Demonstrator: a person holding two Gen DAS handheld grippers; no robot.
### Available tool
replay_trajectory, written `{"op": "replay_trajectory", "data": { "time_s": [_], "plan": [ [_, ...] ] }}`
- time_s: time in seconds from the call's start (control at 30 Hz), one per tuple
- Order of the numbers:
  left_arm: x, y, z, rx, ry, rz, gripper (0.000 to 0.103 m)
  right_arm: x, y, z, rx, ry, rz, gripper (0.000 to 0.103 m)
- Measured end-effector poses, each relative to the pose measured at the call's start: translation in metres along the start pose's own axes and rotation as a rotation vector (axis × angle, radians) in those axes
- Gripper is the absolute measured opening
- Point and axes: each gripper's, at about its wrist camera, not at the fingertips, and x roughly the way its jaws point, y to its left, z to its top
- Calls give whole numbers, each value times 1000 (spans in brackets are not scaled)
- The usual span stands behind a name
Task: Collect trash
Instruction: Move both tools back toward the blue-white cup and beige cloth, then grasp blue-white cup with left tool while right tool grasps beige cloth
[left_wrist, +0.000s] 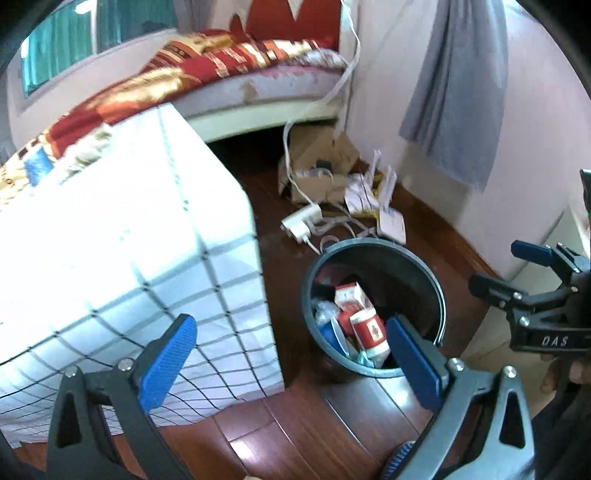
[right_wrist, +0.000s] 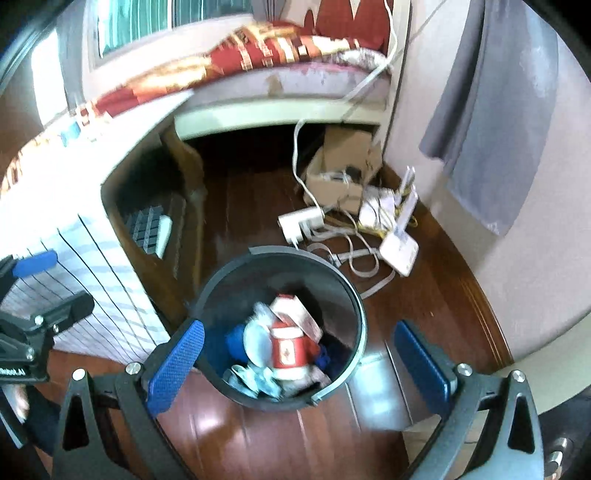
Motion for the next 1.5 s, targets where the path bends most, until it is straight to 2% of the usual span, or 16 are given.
{"op": "replay_trajectory", "data": {
  "time_s": [0.27, 0.43, 0.57, 0.63, 0.73, 0.87, 1.07, 1.2, 1.4, 1.43, 1.5],
  "plan": [
    [-38, 44, 13, -75, -85, 77, 103, -31, 54, 48, -49, -124, 101, 103],
    [-57, 89, 16, -152, -127, 150, 103, -41, 103, 80, -121, -188, 159, 103],
    [-72, 136, 18, -203, -139, 220, 103, -38, 160, 106, -220, -235, 226, 103],
    [-76, 161, 18, -237, -137, 235, 103, -32, 186, 118, -285, -228, 255, 103],
    [-80, 196, 22, -276, -142, 270, 103, -23, 230, 138, -386, -269, 288, 103],
    [-75, 238, 33, -337, -144, 305, 102, 12, 285, 174, -483, -230, 324, 103],
    [-55, 273, 50, -335, -130, 355, 101, 65, 337, 214, -558, -166, 330, 102],
    [-32, 292, 60, -323, -102, 379, 100, 105, 356, 240, -586, -118, 325, 86],
    [2, 320, 74, -336, -67, 389, 100, 163, 377, 272, -612, -38, 367, 80],
    [8, 325, 76, -341, -60, 393, 100, 172, 380, 274, -621, -25, 371, 67],
    [17, 332, 82, -350, -52, 391, 100, 188, 385, 277, -629, 9, 393, 53]
  ]
}}
